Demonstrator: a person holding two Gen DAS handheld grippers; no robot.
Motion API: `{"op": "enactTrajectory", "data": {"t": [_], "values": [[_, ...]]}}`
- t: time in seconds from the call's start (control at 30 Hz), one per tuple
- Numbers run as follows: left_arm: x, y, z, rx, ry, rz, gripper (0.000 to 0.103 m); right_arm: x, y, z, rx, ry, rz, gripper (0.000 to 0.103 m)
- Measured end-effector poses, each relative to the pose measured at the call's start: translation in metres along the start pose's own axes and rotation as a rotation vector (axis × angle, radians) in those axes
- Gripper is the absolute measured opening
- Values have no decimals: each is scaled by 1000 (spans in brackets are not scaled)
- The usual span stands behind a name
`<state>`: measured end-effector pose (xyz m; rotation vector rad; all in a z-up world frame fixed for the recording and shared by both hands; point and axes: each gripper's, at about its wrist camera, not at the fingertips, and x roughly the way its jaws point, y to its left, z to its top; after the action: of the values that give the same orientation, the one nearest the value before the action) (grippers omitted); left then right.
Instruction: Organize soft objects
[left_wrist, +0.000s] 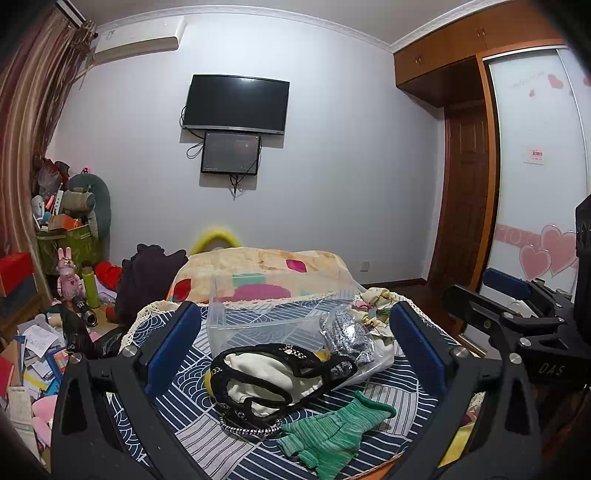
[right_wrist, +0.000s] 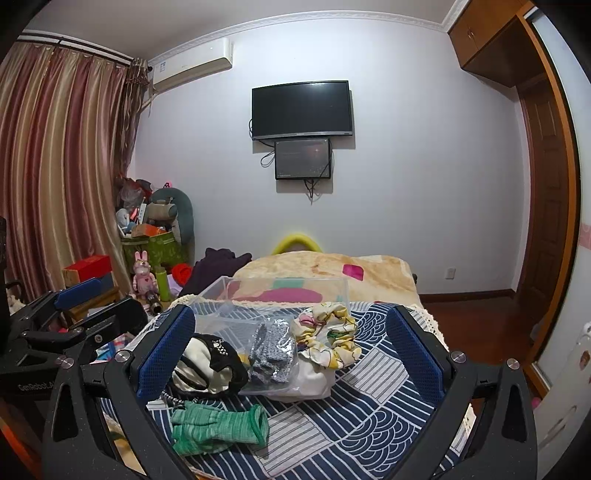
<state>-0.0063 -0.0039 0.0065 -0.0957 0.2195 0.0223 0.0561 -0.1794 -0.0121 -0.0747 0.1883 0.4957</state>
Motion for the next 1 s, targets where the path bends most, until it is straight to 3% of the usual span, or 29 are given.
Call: {"op": "enactTrajectory", "data": {"t": [0.7,1.0], "values": [[-1,0,0,-1,-2,0,103,0,0,0,2,0,1,103],[4,3,-3,-14,14,-36,103,1,-1,-2,5,-7,10,103]]}}
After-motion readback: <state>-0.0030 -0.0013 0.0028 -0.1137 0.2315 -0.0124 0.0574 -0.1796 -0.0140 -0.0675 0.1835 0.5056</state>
